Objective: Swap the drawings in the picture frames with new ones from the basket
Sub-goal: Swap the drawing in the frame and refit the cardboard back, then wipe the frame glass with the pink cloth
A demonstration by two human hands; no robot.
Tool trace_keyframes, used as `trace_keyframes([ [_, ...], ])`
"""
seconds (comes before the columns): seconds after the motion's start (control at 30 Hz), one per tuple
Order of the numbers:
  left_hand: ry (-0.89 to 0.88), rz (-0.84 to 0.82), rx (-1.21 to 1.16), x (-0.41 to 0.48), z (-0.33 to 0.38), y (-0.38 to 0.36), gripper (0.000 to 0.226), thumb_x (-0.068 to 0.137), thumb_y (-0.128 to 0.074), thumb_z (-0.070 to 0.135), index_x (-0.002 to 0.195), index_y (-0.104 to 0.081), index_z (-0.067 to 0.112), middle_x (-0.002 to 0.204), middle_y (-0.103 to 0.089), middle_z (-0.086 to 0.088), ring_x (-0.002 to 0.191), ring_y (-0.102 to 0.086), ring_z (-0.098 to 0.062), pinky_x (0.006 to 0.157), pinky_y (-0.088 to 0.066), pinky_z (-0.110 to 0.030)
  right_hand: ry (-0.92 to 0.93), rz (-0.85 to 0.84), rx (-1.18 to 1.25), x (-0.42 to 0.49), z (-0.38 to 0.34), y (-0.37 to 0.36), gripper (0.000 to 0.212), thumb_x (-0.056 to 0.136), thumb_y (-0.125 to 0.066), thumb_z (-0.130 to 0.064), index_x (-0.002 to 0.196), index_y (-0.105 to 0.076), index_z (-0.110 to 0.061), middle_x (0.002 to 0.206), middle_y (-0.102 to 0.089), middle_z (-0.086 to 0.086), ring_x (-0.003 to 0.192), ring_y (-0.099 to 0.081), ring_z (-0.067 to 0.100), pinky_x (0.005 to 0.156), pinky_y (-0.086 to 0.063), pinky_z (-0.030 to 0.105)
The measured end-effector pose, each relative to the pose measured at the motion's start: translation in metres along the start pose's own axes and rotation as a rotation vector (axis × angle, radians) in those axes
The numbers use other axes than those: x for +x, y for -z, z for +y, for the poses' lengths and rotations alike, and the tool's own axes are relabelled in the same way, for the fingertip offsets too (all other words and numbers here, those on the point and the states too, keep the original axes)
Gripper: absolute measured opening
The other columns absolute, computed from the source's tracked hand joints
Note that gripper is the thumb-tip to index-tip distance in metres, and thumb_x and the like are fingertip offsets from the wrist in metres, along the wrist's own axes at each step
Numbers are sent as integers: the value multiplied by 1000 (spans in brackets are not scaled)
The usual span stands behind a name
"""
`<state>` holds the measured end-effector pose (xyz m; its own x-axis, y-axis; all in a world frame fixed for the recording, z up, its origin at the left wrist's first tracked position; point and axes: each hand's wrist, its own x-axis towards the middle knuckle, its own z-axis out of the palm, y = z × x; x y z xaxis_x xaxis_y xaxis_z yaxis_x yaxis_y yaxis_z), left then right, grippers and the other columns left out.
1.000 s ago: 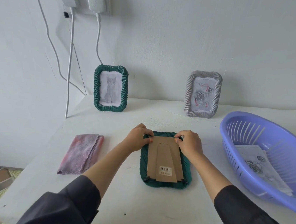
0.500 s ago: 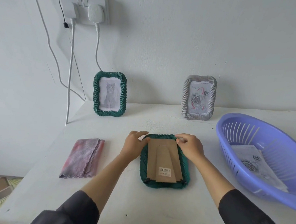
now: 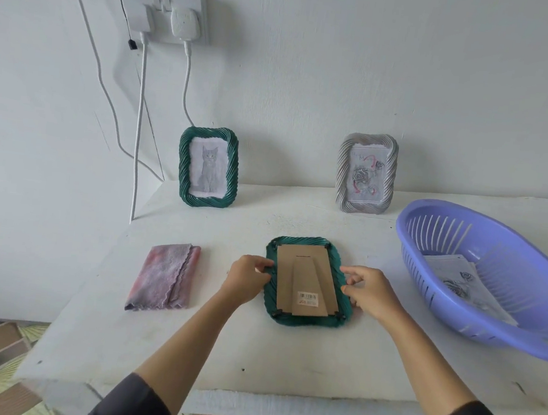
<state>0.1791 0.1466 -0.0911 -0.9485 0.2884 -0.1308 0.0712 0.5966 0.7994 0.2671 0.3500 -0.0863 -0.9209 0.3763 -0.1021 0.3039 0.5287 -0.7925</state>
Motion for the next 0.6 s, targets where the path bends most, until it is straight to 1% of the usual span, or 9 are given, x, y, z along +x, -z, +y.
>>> trace_keyframes([
  [0.1,-11,0,-4,-7,1,2,34,87,-57,10,119,-63,14,118,-61,-13,104,-61,-29,94,-49,-37,38,42,-40,-5,-4,7,43,81,-56,4,122,-60,-7,69,-50,-5,60,-48,7,69,-39,23],
  [0.2,-54,84,-23,-14,11,2,30,87,-58,15,116,-65,18,113,-60,-6,99,-59,-22,84,-47,-30,156,143,-124,-12,-20,19,40,81,-57,3,119,-61,-6,68,-53,-2,60,-48,9,61,-37,17],
  [0.27,-108,112,-132,-20,27,2,27,88,-57,15,113,-66,18,102,-61,-2,87,-58,-16,71,-44,-24,258,218,-197,-17,-39,26,39,80,-58,2,118,-62,-5,73,-58,7,67,-53,18,67,-42,22],
  [0.3,-143,103,-209,-24,37,2,26,89,-56,14,112,-66,17,95,-61,0,81,-56,-14,68,-43,-22,308,247,-242,-20,-51,27,39,79,-58,2,118,-63,-4,77,-62,11,72,-57,23,71,-46,27],
  [0.37,-191,61,-399,-31,59,1,27,91,-53,12,116,-62,15,84,-58,1,75,-54,-12,73,-46,-23,386,291,-332,-28,-74,27,39,78,-57,0,116,-63,-5,89,-67,17,82,-61,31,76,-48,35],
  [0.4,-191,33,-505,-34,68,0,28,92,-51,12,119,-58,17,83,-56,1,75,-53,-12,75,-47,-26,415,302,-358,-34,-86,24,37,78,-58,-3,114,-64,-7,94,-68,17,86,-61,33,77,-48,36],
  [0.5,-126,-15,-752,-39,85,0,33,96,-44,16,127,-50,25,92,-56,-2,81,-52,-16,75,-46,-25,511,282,-344,-48,-111,12,25,82,-60,-13,106,-66,-12,94,-71,10,83,-63,30,75,-48,34],
  [0.57,-93,53,-790,-37,84,2,34,97,-42,19,129,-51,24,98,-58,-2,87,-54,-17,81,-46,-27,547,208,-201,-49,-115,3,16,85,-59,-14,100,-66,-12,91,-71,5,73,-64,23,72,-50,29],
  [0.6,-83,95,-799,-36,80,3,34,97,-41,18,129,-52,22,96,-59,1,88,-55,-16,82,-46,-25,539,135,-92,-48,-114,0,14,86,-59,-14,97,-67,-13,90,-70,2,70,-64,18,71,-50,27],
])
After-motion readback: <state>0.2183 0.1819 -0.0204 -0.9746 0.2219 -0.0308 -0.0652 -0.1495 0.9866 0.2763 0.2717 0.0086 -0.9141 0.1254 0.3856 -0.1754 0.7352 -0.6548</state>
